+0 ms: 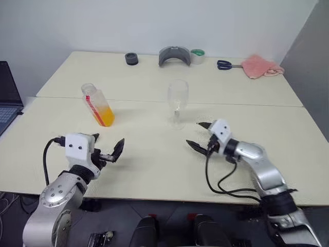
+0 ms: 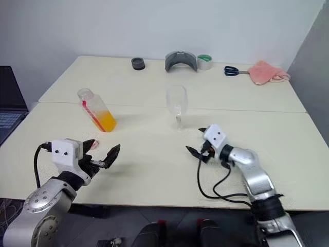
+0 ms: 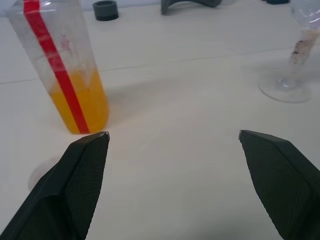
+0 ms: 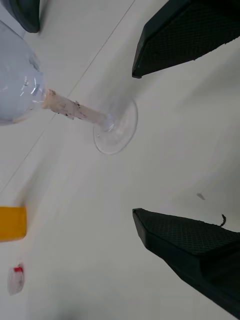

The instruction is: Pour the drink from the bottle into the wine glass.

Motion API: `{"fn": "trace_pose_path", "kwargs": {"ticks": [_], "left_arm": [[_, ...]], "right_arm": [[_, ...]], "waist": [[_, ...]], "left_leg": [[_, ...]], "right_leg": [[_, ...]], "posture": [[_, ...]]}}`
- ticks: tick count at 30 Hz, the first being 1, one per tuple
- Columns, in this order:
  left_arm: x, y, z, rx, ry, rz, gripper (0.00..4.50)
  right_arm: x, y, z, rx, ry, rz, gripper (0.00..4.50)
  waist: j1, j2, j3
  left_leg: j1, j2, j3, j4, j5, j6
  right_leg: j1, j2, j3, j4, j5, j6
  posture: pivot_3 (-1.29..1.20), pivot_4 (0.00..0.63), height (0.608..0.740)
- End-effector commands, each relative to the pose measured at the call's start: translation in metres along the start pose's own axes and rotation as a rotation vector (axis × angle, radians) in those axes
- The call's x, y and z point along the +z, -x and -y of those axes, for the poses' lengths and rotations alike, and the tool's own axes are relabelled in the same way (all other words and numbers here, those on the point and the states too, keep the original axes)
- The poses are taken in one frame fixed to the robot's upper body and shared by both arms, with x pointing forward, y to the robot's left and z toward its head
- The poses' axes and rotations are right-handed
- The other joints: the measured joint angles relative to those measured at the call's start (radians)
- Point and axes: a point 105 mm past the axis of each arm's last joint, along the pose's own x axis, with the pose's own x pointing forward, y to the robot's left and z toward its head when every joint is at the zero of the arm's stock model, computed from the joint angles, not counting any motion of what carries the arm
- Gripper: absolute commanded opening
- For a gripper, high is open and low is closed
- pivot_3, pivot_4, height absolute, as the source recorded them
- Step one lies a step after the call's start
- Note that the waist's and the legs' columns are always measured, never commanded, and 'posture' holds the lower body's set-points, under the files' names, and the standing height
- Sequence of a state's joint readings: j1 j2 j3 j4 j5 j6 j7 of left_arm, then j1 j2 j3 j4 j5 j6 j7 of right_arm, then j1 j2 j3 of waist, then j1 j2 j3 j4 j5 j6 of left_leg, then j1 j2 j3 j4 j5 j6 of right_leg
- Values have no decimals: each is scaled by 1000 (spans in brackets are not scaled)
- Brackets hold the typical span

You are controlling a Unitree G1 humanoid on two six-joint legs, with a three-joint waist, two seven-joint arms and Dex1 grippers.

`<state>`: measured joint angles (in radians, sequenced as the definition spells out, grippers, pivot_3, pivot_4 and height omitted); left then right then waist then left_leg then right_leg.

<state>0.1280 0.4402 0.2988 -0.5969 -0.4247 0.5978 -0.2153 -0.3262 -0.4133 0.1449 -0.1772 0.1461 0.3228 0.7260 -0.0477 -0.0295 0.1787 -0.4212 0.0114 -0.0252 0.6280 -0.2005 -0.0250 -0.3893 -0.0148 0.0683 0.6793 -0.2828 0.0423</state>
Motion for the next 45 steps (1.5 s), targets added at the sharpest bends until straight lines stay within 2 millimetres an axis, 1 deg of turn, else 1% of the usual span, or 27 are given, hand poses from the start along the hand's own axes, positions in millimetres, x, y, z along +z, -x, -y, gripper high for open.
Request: {"fn": "trace_pose_path", "kwargs": {"ticks": [1,3,6,10,17,28,35,45], "left_arm": [[12,-2,-7,67,-16,66,4500],[12,-3,-11,96,-9,68,4500],[11,-8,-18,136,-8,74,4500],[17,-13,-25,171,-8,97,4500],[19,-15,-36,216,-19,102,4500],[25,-22,-52,253,-34,121,4500],[28,-26,-56,246,-45,127,4500],[33,-33,-61,233,-52,133,4500]], "right_arm": [[39,16,-8,51,0,106,4446],[50,23,-14,81,-14,124,4446],[54,28,-22,119,-19,126,4446],[63,36,-27,149,-54,155,4446],[81,49,-35,194,-72,192,4446],[94,54,-35,179,-84,214,4446],[101,58,-35,179,-90,232,4446],[102,61,-33,158,-99,229,4446]], "waist": [[0,0,0],[1,0,0],[3,-1,0],[9,-1,0],[12,-1,0],[15,-1,0],[15,-2,0],[15,-2,0]], "left_leg": [[0,0,0,0,0,0],[0,0,-1,0,0,0],[0,0,0,0,0,0],[0,0,0,0,0,0],[0,0,0,0,0,0],[-1,0,0,0,0,0],[-1,0,0,0,0,0],[-1,0,0,0,0,0]], "right_leg": [[0,0,0,0,0,0],[0,0,0,0,0,0],[0,1,0,0,0,0],[0,1,0,-1,-1,1],[0,1,0,-1,-1,1],[0,1,0,-1,-1,2],[0,1,-1,-1,-1,2],[0,1,-1,-1,-1,2]], "posture": [[0,150,740],[0,150,740],[0,150,740],[0,150,740],[0,150,740],[0,150,740],[0,150,740],[0,150,740]]}}
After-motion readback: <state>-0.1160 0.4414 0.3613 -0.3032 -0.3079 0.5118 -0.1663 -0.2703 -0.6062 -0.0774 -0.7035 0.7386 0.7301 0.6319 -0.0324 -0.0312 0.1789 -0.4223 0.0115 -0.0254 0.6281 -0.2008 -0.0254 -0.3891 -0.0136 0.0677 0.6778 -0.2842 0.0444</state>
